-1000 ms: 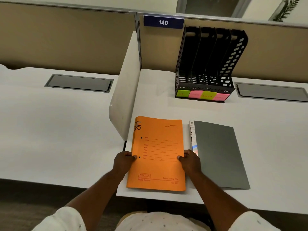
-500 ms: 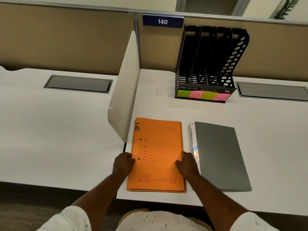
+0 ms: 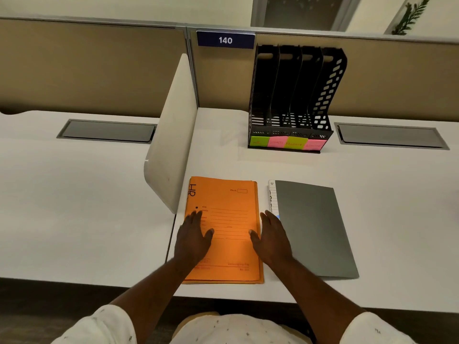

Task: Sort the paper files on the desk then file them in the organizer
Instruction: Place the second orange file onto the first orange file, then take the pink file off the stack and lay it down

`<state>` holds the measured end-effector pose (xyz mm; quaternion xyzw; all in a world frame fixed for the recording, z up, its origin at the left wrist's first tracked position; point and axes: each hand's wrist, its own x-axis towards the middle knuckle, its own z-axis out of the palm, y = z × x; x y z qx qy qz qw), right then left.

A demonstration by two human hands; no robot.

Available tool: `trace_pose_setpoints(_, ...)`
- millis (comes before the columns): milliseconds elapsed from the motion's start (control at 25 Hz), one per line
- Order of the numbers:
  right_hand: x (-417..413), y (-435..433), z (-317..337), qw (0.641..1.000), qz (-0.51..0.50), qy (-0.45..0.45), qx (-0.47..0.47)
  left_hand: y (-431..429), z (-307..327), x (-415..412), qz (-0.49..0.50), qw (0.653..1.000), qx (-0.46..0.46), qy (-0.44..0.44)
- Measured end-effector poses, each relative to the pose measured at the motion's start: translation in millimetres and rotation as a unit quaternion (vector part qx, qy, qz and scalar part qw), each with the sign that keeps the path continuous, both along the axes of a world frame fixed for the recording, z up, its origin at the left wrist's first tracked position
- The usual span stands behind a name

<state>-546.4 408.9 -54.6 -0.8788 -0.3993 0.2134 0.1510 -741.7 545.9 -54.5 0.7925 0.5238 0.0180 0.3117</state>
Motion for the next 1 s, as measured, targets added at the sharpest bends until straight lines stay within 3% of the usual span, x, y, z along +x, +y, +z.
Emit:
trace_pose_setpoints(200, 27.7, -46.3, -1.6, 0.999, 0.014, -0.035, 0.002, -37.0, 3.2, 27.5, -0.015, 1.000, 0.005, 0.023)
trace_pose_setpoints(440, 80.0, -118.6, 4.3, 0.999, -0.001, -0.040, -0.010, -107.9, 17.8, 84.9, -0.115, 0.988, 0.061, 0.078)
trace_pose_setpoints(1000, 228.3, -332.0, 15.6, 0.996, -0.030, -0.072, -0.040, -304.7, 30.4, 265.1, -0.202, 0.975, 0.077, 0.058)
